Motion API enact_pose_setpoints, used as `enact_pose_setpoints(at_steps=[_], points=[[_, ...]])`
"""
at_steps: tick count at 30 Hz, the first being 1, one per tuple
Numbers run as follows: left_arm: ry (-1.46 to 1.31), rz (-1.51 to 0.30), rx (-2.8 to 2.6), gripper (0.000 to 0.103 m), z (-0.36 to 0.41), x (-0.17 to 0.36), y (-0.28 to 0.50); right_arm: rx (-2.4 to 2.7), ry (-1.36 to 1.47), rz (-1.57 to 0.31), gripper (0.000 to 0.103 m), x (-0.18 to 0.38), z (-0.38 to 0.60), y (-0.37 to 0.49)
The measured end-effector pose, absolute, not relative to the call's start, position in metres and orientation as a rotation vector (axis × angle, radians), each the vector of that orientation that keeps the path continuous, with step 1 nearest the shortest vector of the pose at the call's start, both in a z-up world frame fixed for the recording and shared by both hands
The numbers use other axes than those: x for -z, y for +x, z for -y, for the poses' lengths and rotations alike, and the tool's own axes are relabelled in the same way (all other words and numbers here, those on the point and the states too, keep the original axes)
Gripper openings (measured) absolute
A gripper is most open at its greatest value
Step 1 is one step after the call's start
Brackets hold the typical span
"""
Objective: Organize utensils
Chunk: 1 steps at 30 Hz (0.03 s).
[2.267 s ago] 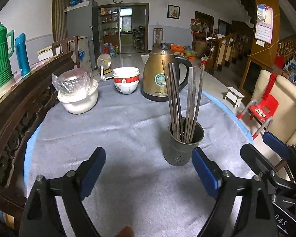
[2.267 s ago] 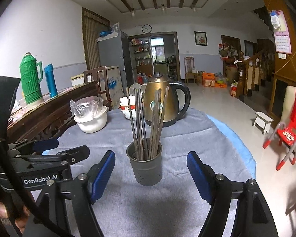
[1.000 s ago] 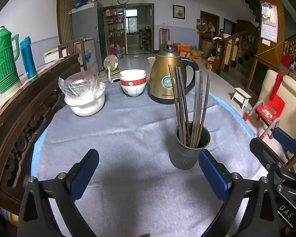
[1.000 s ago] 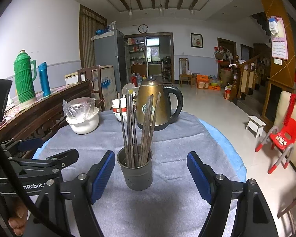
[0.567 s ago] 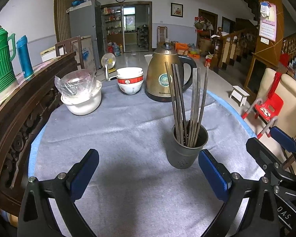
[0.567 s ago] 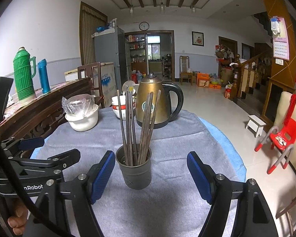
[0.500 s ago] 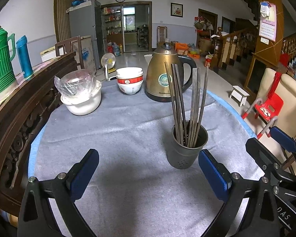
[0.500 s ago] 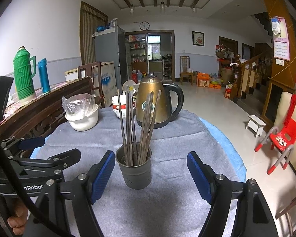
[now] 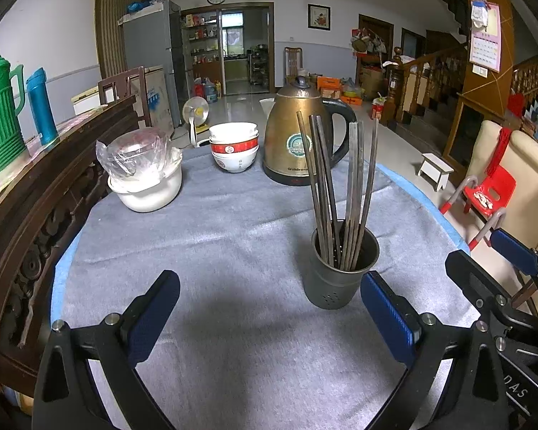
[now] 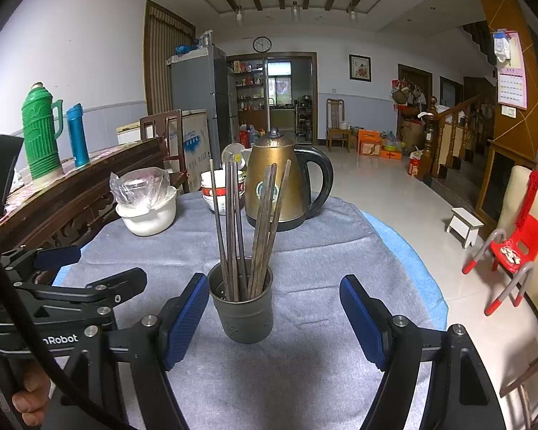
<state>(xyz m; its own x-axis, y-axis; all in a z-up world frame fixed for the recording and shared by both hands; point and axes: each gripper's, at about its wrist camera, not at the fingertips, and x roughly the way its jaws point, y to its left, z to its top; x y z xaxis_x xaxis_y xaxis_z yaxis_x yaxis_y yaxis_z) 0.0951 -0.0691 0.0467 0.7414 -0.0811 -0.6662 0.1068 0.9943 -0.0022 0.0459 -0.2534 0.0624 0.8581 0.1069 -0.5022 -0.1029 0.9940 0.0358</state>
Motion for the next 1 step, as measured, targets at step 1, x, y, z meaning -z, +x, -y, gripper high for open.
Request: enact_pose_setpoints(at_steps=[1], points=[[0.035, -0.730, 0.104, 0.100, 0.0694, -0.0464, 0.0956, -0.110, 0.009, -0.529, 0.078, -0.0619, 0.2540, 0.0463]])
